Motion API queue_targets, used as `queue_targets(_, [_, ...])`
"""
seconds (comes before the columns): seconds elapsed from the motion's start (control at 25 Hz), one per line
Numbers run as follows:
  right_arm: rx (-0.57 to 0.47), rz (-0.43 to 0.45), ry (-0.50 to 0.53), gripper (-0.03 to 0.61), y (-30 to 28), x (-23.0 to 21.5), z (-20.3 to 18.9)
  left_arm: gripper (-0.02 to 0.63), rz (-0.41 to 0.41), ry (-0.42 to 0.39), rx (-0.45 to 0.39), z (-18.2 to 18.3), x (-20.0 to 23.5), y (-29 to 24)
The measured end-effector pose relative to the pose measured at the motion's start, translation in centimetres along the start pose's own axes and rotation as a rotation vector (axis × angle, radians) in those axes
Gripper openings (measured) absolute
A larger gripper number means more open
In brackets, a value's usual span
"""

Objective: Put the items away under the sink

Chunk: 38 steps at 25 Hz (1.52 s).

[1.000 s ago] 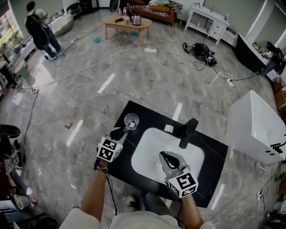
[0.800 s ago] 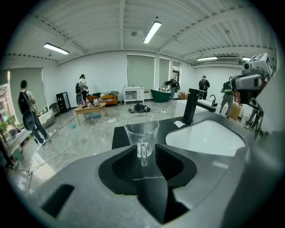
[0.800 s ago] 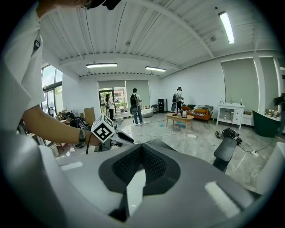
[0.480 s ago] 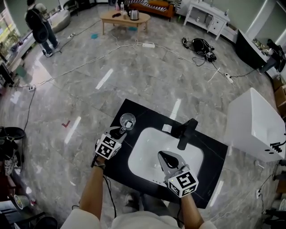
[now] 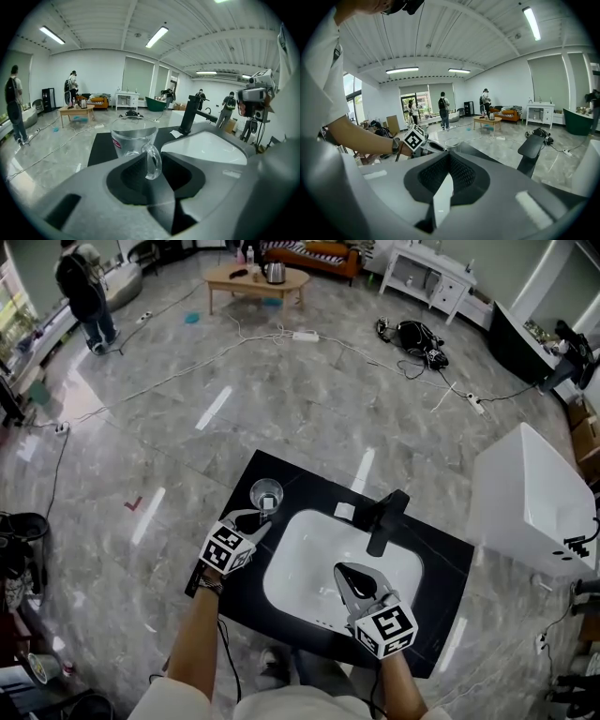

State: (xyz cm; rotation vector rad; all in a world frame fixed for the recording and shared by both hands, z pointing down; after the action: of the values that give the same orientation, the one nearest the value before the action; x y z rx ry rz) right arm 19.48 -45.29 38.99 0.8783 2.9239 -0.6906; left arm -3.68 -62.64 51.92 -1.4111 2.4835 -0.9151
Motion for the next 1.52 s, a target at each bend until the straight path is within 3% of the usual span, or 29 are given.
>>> queue_targets(0.56, [0.017, -0.037, -0.048, 0.008, 1.5, -1.7, -1.6, 0.101, -0.076, 0.064, -0.093, -0.1, -1.4, -2.8])
queue_targets(0.96, [0.009, -0.049, -0.07, 0.008, 2.5, -1.7, -2.2, 0.035, -0.003, 0.179, -0.138, 0.0, -1.8, -3.4])
queue_targets(1.12, [0.007, -0.054, -0.092, 0.008, 3.3, -1.6, -2.6, 0.031, 0.002, 0.157, -0.16, 0.4, -2.0, -3.4])
queue_targets(1.52, [-0.041, -0.07, -0.103, 0.008, 5.1, -1.3, -2.1, 0.021, -0.109, 0.206, -0.311, 2.2, -3.8, -1.7])
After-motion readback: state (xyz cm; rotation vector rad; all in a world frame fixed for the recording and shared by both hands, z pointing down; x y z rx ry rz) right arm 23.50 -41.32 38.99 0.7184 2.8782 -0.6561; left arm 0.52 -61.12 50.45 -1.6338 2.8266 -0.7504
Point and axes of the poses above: the fingertips, and each gripper's own axes: y backward along the fingers, x to its left, z out of its top, the point moved 9 cm from there along y, backward along the fingers, and after that the axes turned 1 degree about y, right-handed, at the moved point
